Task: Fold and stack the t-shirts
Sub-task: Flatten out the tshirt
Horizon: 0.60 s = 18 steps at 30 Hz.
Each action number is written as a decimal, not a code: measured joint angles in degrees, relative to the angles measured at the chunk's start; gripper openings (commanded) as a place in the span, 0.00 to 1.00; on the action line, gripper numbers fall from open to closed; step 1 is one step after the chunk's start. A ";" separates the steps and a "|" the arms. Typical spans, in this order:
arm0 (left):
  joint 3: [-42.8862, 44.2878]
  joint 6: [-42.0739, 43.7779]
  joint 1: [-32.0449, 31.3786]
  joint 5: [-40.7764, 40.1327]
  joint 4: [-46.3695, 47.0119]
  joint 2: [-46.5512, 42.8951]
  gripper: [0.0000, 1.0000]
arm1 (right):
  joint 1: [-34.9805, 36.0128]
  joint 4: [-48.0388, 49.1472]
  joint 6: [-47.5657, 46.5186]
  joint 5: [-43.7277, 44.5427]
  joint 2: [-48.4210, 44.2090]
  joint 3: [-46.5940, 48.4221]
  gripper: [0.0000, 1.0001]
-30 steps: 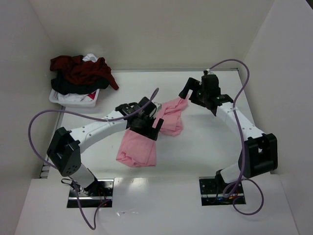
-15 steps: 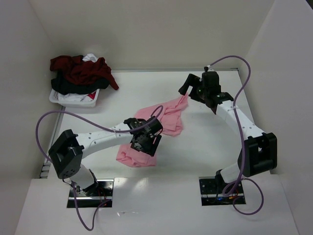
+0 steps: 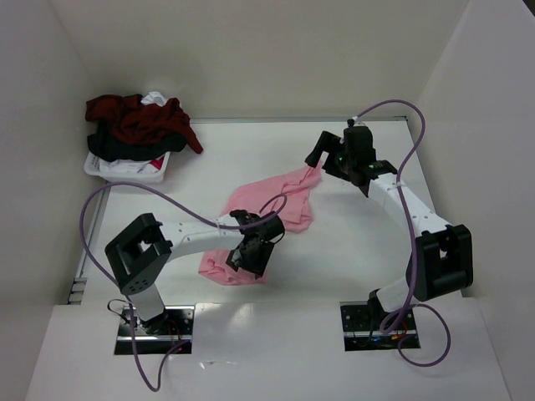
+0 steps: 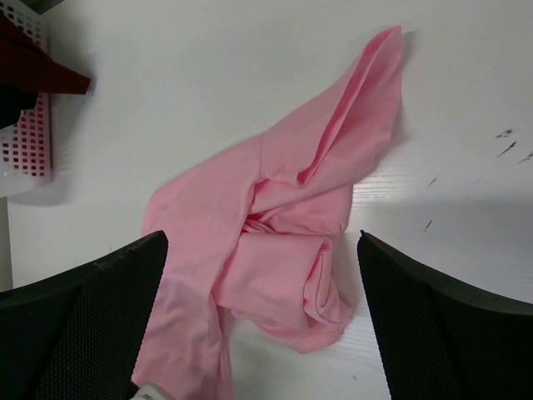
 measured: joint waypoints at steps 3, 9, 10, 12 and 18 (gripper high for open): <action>-0.09 -0.28 -0.31 0.00 0.00 1.05 0.66 | 0.00 0.02 -0.13 0.00 0.00 0.00 1.00; -0.09 -0.39 -0.31 -0.11 0.17 2.01 0.49 | 0.00 0.02 -0.50 0.20 -0.02 0.00 1.00; -0.09 -0.44 -0.31 -0.13 0.20 2.10 0.45 | 0.00 0.02 -0.57 0.22 -0.02 0.00 1.00; -0.09 -0.48 -0.31 -0.17 0.22 2.27 0.39 | 0.00 0.02 -0.68 0.22 -0.02 0.00 1.00; -0.09 -0.39 -0.31 -0.17 0.61 3.06 0.39 | 0.00 0.02 -0.79 0.22 -0.02 0.00 1.00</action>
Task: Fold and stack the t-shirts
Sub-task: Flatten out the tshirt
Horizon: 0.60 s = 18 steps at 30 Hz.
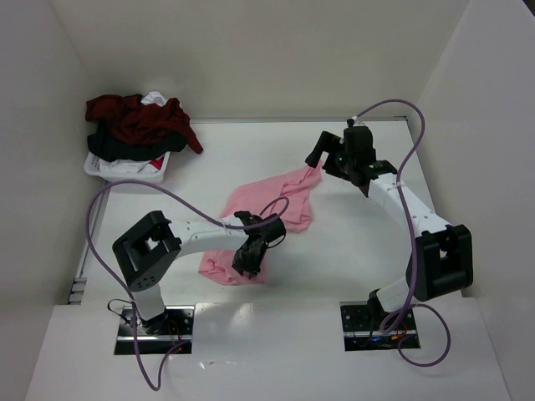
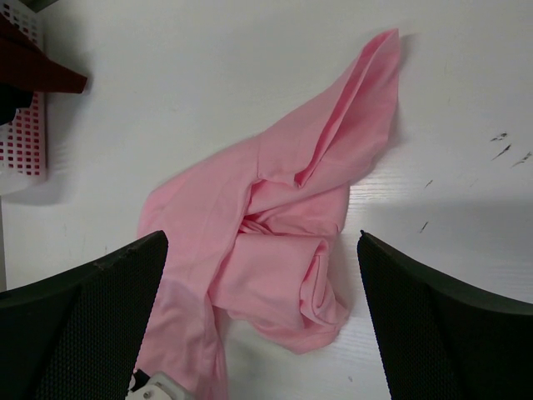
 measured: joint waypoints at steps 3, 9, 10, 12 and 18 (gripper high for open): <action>0.00 -0.13 0.00 0.11 0.07 0.50 0.25 | 0.00 0.00 -0.22 0.00 0.00 0.00 1.00; 0.02 0.04 0.00 0.22 0.04 0.52 0.00 | 0.00 0.00 -0.61 0.24 0.02 0.00 1.00; 0.09 0.09 0.00 0.15 -0.04 0.52 0.00 | 0.00 0.02 -0.63 0.24 0.02 0.00 1.00; 0.59 0.11 0.00 0.00 -0.57 0.52 0.00 | 0.00 0.04 -0.63 0.24 0.07 0.00 1.00; 7.91 0.07 0.00 -3.34 -5.79 0.44 0.00 | 0.00 0.46 -0.81 0.28 3.30 0.11 1.00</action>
